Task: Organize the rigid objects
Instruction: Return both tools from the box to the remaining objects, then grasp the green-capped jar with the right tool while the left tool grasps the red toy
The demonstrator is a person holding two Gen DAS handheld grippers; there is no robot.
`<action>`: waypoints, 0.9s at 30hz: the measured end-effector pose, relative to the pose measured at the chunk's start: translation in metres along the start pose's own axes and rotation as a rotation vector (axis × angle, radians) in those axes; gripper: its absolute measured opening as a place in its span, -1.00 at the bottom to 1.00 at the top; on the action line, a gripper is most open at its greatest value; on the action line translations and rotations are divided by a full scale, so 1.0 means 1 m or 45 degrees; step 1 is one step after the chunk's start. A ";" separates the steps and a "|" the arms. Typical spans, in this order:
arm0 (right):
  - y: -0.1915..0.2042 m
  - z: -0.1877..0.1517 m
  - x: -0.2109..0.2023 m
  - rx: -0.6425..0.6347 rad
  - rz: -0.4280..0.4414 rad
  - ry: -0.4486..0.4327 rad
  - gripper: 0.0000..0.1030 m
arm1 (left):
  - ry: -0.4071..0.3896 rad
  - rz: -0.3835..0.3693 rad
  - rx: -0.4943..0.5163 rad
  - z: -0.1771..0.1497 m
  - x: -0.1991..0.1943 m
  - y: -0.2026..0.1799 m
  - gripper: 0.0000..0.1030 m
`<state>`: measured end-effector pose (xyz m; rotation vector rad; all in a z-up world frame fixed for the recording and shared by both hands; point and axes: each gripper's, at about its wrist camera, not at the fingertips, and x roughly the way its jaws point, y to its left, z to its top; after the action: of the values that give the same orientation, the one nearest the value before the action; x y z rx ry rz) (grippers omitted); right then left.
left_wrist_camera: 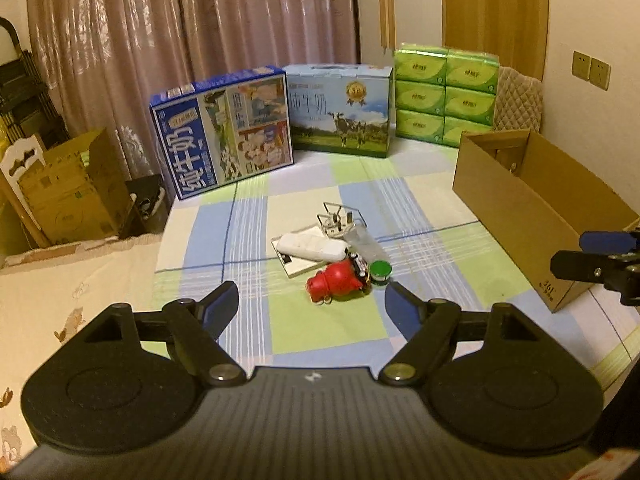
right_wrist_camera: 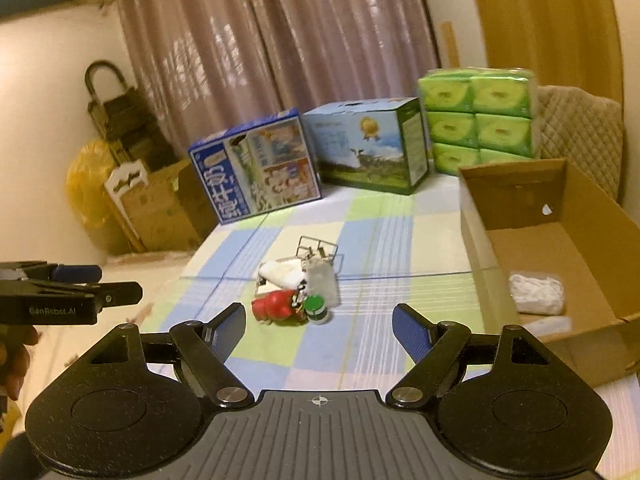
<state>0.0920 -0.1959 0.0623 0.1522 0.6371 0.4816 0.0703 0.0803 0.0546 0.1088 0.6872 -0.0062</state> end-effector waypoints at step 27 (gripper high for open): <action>-0.018 -0.027 0.217 -0.209 0.049 0.172 0.02 | 0.108 -0.094 -0.124 -0.010 0.193 0.030 0.49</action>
<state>0.2335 -0.1086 -0.0803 -0.0239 0.7247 0.5829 0.2144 0.1174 -0.0720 -0.0103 0.7749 -0.0393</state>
